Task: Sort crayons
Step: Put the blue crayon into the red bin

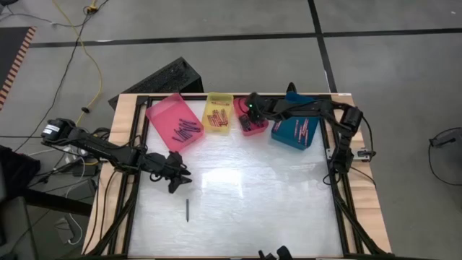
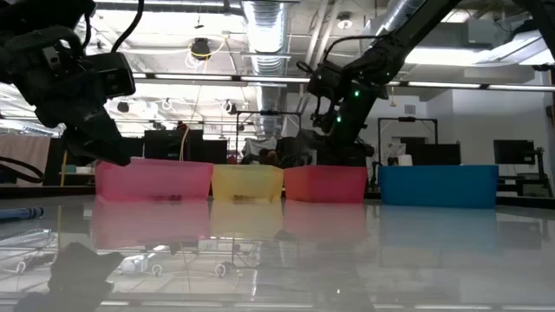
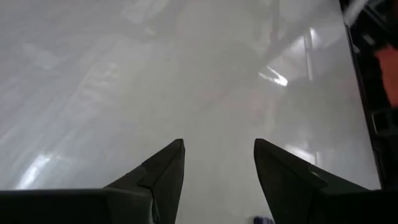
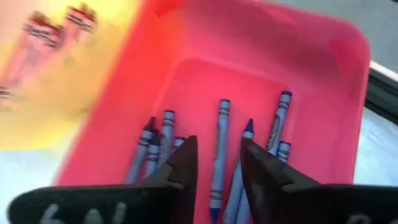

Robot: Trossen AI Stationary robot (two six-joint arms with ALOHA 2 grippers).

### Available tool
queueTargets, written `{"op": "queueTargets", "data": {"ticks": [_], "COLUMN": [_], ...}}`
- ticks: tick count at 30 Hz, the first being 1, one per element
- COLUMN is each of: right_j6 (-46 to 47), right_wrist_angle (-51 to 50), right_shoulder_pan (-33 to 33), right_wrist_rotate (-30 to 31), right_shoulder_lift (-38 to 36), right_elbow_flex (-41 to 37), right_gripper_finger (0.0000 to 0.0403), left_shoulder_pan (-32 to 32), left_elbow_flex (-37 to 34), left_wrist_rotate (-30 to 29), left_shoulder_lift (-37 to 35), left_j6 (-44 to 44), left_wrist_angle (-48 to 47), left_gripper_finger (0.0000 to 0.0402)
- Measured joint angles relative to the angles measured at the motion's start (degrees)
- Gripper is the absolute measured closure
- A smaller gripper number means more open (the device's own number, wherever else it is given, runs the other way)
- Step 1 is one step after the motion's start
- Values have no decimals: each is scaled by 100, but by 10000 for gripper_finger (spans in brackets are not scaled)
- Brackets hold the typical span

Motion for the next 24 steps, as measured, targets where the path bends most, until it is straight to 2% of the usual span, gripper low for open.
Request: {"op": "queueTargets", "data": {"ticks": [6,10,14,19,24], "right_j6": [-223,-233,-155,186,536], "right_wrist_angle": [-696,-1391,-1971,-2426,-2709], "right_shoulder_pan": [-13,31,182,639,1320], "right_wrist_rotate": [-394,-756,-1366,-1522,-1462], "right_shoulder_lift": [-520,-1001,-1526,-2110,-2356], "right_elbow_flex": [452,833,1071,1081,1081], "right_gripper_finger": [259,251,251,254,254], "left_shoulder_pan": [-2,0,-31,-350,-788], "left_elbow_flex": [327,731,1154,1569,1617], "left_wrist_rotate": [529,562,956,1515,1792], "left_shoulder_lift": [-2,-2,4,40,464], "left_j6": [1164,2287,3639,5376,6170], "left_wrist_angle": [-165,-534,-936,-1258,-1380], "left_gripper_finger": [219,219,219,219,219]}}
